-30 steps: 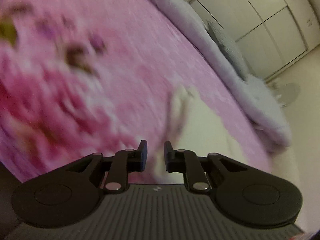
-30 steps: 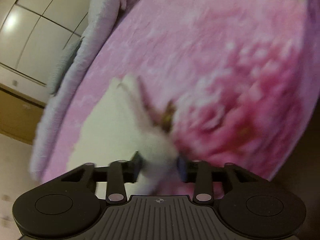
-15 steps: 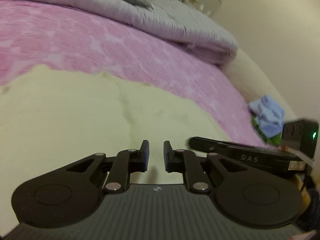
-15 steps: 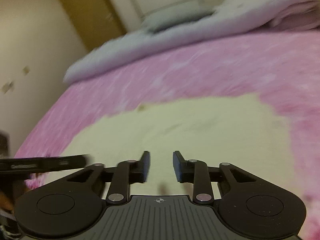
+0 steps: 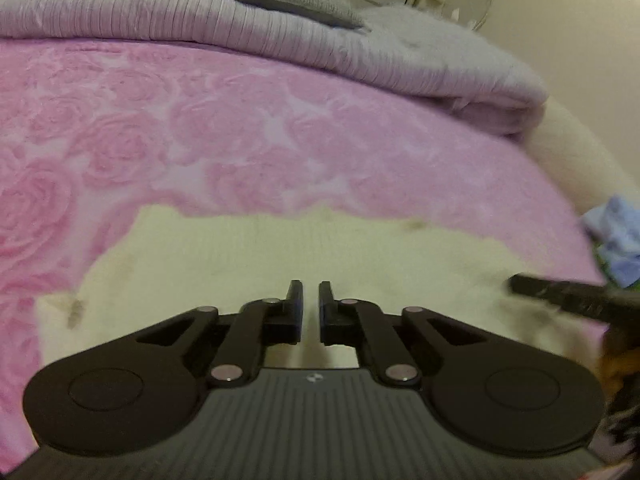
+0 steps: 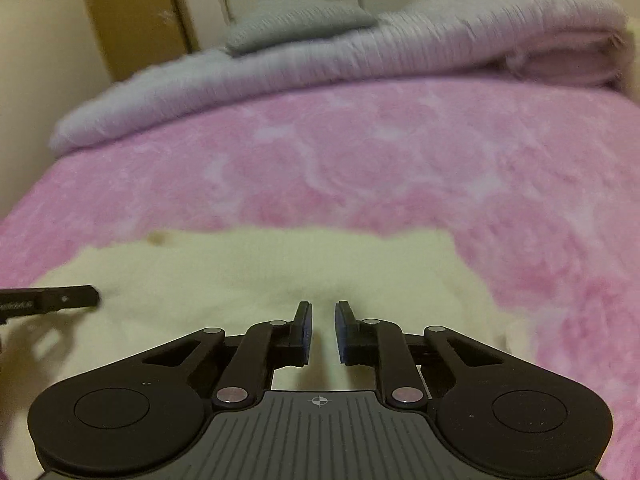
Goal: Fold clothes
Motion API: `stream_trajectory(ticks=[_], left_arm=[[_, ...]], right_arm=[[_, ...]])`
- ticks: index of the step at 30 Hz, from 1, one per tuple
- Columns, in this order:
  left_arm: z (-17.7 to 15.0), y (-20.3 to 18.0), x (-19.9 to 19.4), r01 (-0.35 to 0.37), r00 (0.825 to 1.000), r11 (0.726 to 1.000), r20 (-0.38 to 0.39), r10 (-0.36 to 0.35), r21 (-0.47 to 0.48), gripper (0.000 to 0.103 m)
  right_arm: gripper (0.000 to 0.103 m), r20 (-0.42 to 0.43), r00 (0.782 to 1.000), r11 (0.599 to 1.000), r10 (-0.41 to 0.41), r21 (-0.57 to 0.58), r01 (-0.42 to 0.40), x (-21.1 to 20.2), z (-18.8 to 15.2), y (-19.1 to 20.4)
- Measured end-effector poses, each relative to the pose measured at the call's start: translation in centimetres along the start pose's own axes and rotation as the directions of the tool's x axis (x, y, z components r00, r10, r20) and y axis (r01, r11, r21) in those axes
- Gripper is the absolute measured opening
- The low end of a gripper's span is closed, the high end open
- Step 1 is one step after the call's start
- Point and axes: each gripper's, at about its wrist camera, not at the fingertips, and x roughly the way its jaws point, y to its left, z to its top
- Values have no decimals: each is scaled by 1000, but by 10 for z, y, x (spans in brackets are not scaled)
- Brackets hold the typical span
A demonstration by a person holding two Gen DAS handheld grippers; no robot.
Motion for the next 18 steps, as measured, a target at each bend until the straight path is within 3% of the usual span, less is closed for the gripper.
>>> stream_trajectory(ticks=[3, 4, 6, 8, 11, 15, 18], left_arm=[[-3, -19, 2, 97, 995, 994, -34, -95, 50, 3], [-4, -24, 8, 108, 993, 992, -52, -105, 70, 5], [-8, -32, 23, 125, 989, 987, -92, -116, 101, 5], [-11, -32, 41, 80, 991, 986, -121, -63, 145, 5], [-7, -17, 45, 50, 995, 992, -92, -39, 120, 3], [2, 26, 26, -91, 995, 994, -21, 93, 63, 3], [5, 62, 16, -82, 997, 996, -12, 82, -44, 3]], right_arm=[[16, -47, 980, 979, 193, -61, -195, 11, -2, 32], [16, -71, 973, 969, 221, -95, -227, 19, -5, 44], [16, -110, 973, 964, 203, -154, -218, 37, -8, 59], [16, -114, 982, 960, 151, -219, -173, 49, -10, 62], [16, -97, 989, 961, 112, -242, -133, 54, -8, 42], [12, -60, 996, 985, 71, -151, -80, 49, -2, -14], [11, -28, 999, 998, 25, -56, -26, 35, 4, -48]])
